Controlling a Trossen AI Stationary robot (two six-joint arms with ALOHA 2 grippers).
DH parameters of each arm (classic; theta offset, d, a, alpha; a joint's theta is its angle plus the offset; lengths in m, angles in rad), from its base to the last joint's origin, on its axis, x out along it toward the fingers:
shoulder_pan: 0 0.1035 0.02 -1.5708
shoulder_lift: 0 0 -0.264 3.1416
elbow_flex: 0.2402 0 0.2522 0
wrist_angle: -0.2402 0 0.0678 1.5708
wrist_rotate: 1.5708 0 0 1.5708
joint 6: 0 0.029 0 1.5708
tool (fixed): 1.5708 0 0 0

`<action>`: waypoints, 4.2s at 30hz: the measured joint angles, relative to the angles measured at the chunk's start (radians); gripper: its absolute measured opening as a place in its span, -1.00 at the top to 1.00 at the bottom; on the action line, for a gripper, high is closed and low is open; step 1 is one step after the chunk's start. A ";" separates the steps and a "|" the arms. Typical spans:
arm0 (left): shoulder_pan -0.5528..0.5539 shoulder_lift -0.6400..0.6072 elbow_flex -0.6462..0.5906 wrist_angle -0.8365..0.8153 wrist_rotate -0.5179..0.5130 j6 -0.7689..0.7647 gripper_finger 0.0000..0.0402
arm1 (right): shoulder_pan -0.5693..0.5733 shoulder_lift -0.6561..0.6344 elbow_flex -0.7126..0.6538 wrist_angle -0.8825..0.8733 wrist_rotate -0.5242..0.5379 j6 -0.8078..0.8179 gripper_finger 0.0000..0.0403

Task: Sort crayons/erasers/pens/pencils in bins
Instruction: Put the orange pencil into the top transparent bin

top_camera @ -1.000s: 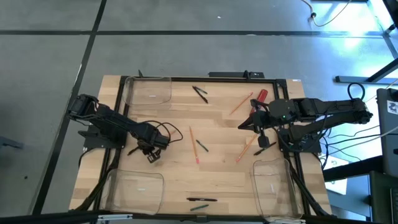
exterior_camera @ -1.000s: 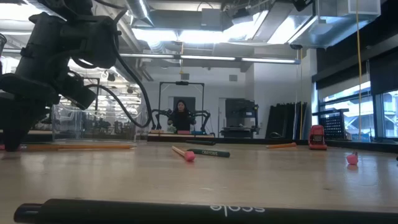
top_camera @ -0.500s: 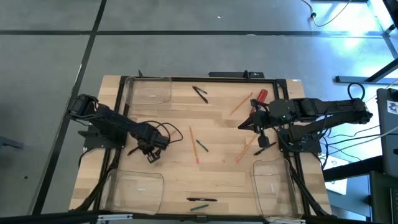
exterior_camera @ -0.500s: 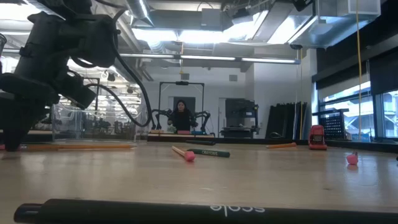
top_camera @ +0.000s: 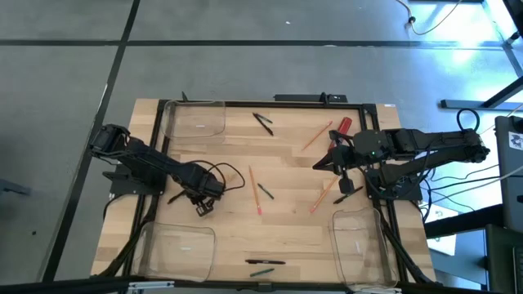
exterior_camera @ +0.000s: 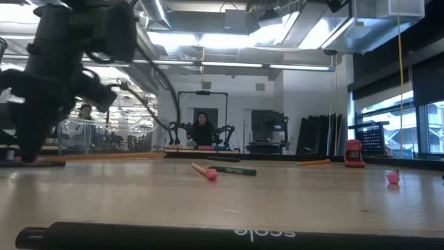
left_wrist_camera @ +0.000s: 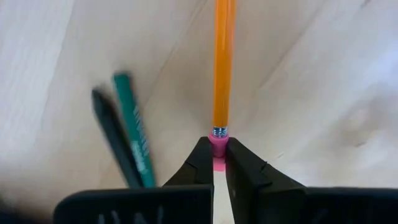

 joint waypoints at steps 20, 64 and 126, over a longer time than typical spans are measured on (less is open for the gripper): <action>0.029 -0.002 0.326 -0.260 -0.091 0.140 0.95 | 0.000 0.000 0.000 0.000 0.000 -0.001 0.94; 0.967 -0.151 0.500 -0.593 -0.289 0.840 0.95 | 0.000 0.003 0.000 0.183 0.237 -0.060 0.94; 1.133 -0.151 0.033 -0.117 -0.312 0.977 0.90 | 0.000 0.005 0.000 0.193 0.453 -0.057 0.94</action>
